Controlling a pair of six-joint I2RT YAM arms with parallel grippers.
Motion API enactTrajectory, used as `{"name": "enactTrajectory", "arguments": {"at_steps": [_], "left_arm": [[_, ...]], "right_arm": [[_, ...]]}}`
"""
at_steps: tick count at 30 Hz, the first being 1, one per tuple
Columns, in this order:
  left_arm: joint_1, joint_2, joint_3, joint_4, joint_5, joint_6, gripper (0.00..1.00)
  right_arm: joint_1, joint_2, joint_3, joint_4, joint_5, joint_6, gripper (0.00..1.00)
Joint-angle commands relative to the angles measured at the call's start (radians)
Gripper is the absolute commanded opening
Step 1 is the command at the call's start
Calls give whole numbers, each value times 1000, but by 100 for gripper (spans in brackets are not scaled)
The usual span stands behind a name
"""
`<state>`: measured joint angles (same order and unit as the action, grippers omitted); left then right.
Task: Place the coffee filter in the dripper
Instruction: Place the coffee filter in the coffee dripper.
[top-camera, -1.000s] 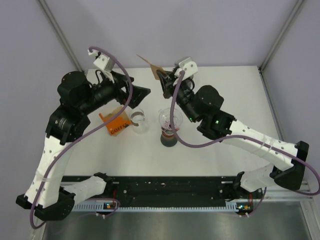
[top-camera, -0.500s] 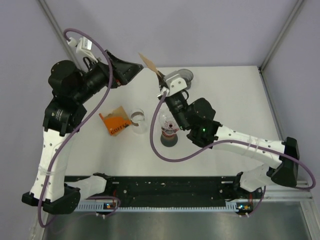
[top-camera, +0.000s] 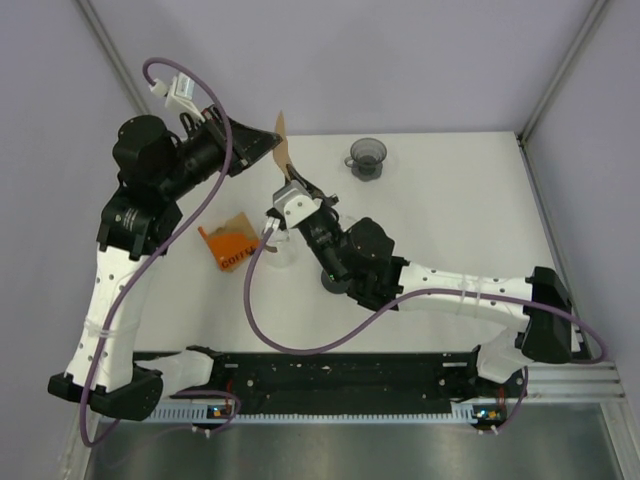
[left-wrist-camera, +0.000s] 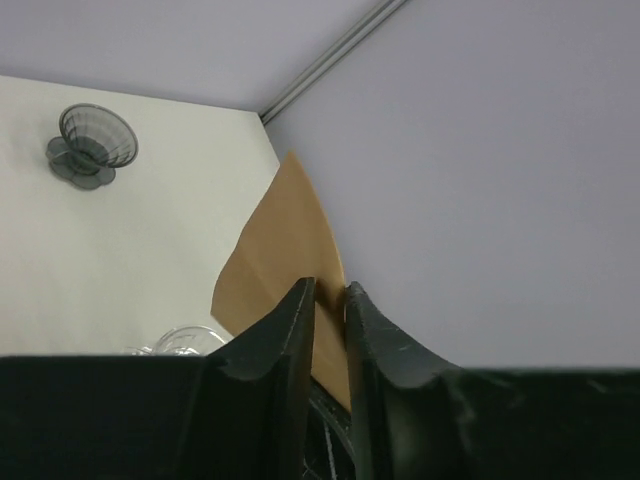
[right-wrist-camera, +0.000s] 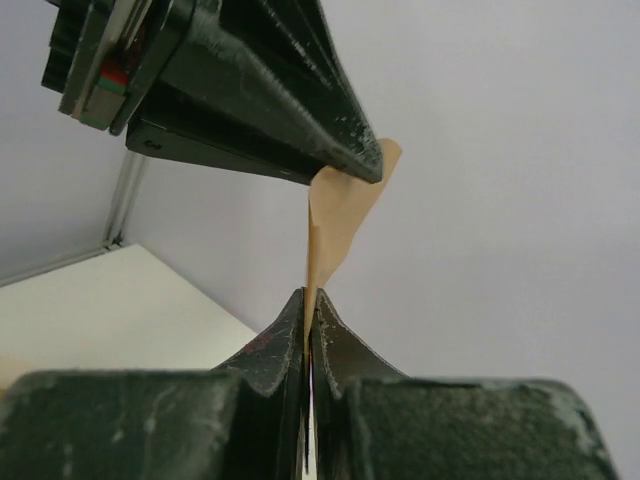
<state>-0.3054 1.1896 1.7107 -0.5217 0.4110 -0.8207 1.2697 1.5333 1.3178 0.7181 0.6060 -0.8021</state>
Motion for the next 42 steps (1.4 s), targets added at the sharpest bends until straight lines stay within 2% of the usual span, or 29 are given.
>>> {"name": "enactTrajectory", "arguments": {"at_steps": [1, 3, 9, 12, 13, 16, 18, 21, 23, 27, 30, 31, 35, 38, 42], "left_arm": [[5, -33, -25, 52, 37, 5, 12], [6, -35, -25, 54, 48, 17, 0], [6, -44, -37, 22, 19, 69, 0], [8, -48, -46, 25, 26, 130, 0], [8, -51, -51, 29, 38, 167, 0], [8, -59, -60, 25, 58, 259, 0], [8, -65, -69, 22, 81, 304, 0], [8, -76, -82, 25, 130, 347, 0], [8, -81, -82, 14, 140, 377, 0], [8, -87, -77, -24, 179, 477, 0], [8, -94, -80, -46, 244, 543, 0], [6, -96, -80, -49, 282, 555, 0], [-3, -107, -89, -58, 437, 562, 0], [-8, -125, -105, -58, 499, 568, 0], [-6, -143, -118, -54, 529, 566, 0]], "right_arm": [[8, -5, 60, 49, 14, -37, 0], [10, -4, 61, 40, 17, -36, 0], [14, -2, 51, 55, 35, -75, 0], [14, -4, 50, 6, 8, -72, 0], [14, -9, 55, -32, -6, -62, 5], [13, -35, 55, -185, -70, 10, 55], [13, -67, 44, -259, -129, 73, 69], [13, -142, 18, -353, -224, 150, 80], [8, -205, 6, -431, -302, 208, 81], [-42, -343, 9, -601, -575, 312, 88], [-152, -384, 72, -759, -812, 435, 93], [-209, -378, 111, -811, -912, 483, 99], [-426, -311, 208, -882, -1176, 665, 99], [-509, -244, 253, -881, -1330, 748, 99], [-527, -173, 274, -858, -1483, 787, 99]]}}
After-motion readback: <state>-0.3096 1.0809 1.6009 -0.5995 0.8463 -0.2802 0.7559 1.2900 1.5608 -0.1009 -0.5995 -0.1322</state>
